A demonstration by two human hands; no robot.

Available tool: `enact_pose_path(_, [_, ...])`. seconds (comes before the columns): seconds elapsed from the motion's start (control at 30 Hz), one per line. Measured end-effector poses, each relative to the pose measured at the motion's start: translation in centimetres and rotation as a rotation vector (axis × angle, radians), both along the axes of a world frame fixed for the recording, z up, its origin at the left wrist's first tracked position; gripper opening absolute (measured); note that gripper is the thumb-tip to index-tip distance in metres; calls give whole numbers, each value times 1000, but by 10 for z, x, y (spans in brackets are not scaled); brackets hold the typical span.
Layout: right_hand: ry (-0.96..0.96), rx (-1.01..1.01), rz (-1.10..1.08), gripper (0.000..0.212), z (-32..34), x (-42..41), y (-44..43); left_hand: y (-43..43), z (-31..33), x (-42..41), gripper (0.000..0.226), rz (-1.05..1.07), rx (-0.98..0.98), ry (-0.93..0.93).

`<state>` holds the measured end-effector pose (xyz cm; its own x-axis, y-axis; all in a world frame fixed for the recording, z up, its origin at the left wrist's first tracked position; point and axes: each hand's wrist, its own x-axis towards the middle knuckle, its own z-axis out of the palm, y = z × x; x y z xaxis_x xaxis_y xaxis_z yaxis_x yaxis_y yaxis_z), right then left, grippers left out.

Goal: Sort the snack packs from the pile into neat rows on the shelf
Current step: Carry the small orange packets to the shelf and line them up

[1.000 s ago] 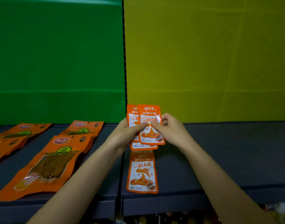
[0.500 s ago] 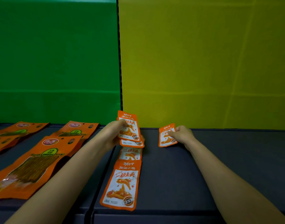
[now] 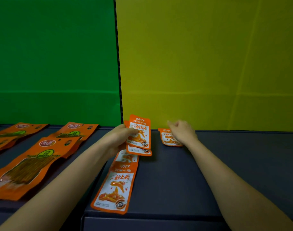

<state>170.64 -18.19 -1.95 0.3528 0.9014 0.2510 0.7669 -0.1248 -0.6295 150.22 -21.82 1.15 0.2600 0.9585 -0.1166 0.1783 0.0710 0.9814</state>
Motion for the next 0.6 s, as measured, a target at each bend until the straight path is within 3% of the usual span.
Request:
enact_pose_path(0.1, [254, -34, 315, 49, 24, -17, -33, -15, -1, 12, 10, -60, 36, -47])
enact_pose_path(0.17, [323, -72, 397, 37, 26, -20, -52, -26, -3, 22, 9, -103, 55, -90])
enact_pose_path(0.27, [487, -38, 437, 17, 18, -10, -68, -44, -7, 35, 8, -148, 40, -146])
enact_pose_path(0.4, [603, 11, 422, 7, 16, 23, -82, -64, -14, 44, 7, -111, -101, -162])
enact_pose_path(0.5, [660, 69, 344, 4, 15, 50, -86, -81, -23, 42, 11, -183, -137, -100])
enact_pose_path(0.6, [768, 81, 288, 14, 13, 63, -80, -97, -33, 42, 12, -220, -70, -47])
